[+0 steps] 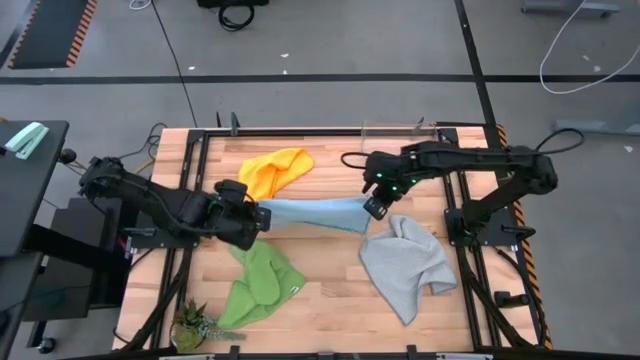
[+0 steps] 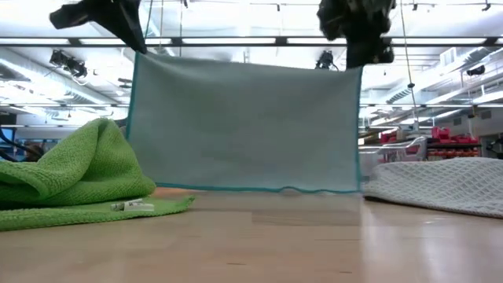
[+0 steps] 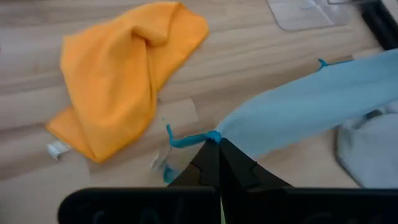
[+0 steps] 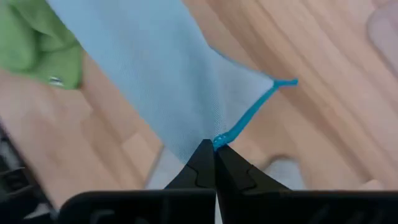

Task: Fold microfiber towels
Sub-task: Fold the blue microfiber cloth

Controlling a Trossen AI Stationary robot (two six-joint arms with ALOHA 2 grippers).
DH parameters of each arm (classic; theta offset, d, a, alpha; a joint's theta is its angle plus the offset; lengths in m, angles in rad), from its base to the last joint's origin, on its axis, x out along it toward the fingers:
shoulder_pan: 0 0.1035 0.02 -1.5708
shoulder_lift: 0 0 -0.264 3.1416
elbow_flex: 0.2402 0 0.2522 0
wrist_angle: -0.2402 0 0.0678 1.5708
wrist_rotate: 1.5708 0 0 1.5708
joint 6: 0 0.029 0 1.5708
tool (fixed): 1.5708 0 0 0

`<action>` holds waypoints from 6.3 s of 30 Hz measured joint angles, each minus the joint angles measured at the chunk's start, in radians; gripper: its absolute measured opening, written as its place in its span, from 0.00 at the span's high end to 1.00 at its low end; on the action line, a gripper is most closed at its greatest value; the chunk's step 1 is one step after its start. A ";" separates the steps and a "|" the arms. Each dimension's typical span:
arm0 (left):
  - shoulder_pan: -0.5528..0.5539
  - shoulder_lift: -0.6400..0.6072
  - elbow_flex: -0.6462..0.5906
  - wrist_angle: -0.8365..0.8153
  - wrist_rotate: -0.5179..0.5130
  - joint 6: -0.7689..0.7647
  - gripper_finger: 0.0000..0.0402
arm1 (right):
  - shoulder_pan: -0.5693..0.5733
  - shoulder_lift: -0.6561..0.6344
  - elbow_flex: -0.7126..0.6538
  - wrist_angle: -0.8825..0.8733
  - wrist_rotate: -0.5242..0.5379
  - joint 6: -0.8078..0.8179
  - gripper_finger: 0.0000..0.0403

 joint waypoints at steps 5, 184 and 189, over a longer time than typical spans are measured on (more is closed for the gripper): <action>0.060 0.000 0.000 0.001 0.005 0.076 1.00 | -0.009 0.015 0.000 0.030 0.056 -0.070 1.00; 0.407 0.312 -0.508 1.119 0.780 0.546 0.97 | -0.208 0.095 -0.672 0.846 0.104 0.186 0.99; 0.397 0.337 -0.507 1.086 0.794 0.539 0.96 | -0.241 0.094 -0.647 0.865 0.145 0.176 0.99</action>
